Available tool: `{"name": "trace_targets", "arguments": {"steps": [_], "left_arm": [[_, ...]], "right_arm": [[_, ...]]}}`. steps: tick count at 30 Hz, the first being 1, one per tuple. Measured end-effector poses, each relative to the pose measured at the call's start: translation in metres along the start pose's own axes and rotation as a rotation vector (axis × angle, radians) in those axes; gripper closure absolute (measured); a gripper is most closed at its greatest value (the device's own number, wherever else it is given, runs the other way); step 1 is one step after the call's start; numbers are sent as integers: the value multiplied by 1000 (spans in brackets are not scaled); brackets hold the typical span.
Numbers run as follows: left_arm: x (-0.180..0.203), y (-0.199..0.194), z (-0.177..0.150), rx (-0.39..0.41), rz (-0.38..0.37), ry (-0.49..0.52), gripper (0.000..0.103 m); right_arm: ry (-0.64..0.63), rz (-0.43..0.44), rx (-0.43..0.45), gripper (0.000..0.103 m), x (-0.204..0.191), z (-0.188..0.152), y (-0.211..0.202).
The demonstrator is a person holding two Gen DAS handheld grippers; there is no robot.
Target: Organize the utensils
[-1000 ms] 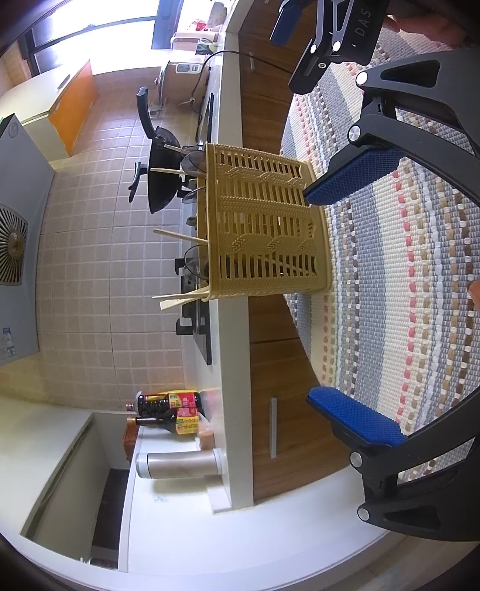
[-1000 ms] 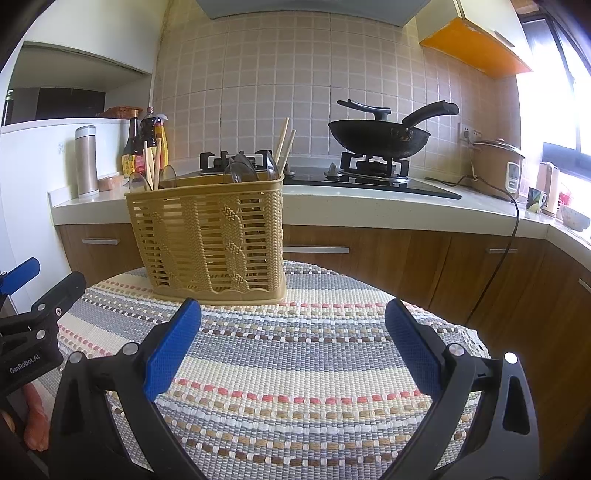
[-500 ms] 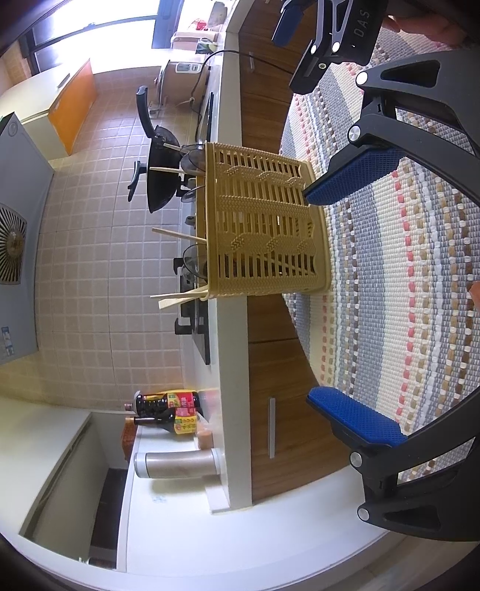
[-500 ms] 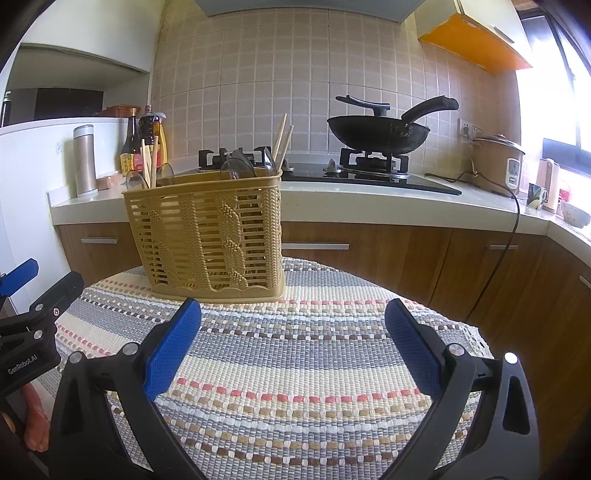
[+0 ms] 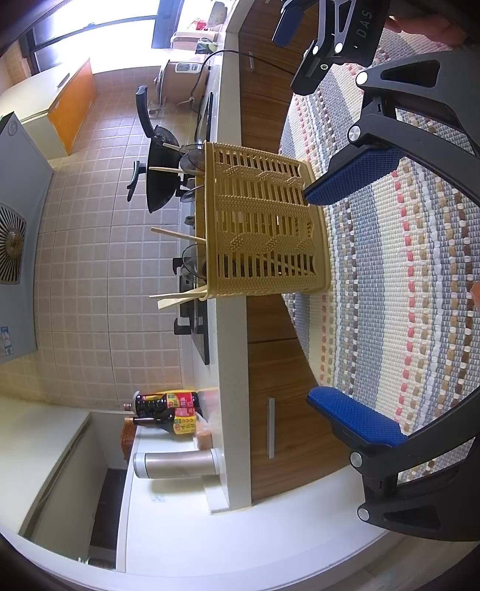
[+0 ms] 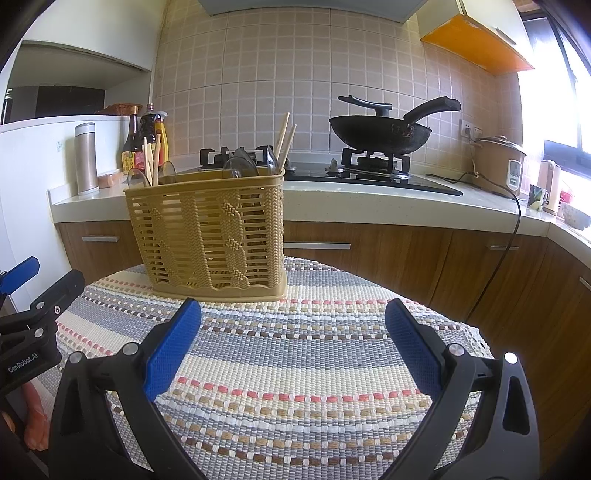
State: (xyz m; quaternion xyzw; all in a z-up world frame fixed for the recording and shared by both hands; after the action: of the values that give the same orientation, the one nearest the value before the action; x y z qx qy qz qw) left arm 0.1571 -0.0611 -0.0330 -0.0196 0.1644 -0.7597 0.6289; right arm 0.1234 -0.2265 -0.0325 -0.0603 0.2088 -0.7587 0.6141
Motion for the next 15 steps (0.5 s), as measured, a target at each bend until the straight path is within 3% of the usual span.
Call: {"name": "trace_targets", "arguments": {"steps": [15], "left_arm": [[-1,2,-3,-11,-3,-3,8]], "right_arm": [[-5,2,-1,8,-2,-1,0]]}}
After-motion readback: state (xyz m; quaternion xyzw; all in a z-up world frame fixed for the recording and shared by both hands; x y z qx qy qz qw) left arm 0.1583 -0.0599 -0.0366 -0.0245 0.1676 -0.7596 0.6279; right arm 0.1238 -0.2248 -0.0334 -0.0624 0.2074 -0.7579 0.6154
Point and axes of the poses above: each gripper's, at about its wrist camera, not at the fingertips, and y roughly the way its jaws point, x to its right, z to its top, the point moved 10 cm from there along y, roughly the way its jaws point, and after that the axes turned 9 degrees about y, right-handed, at the moved point
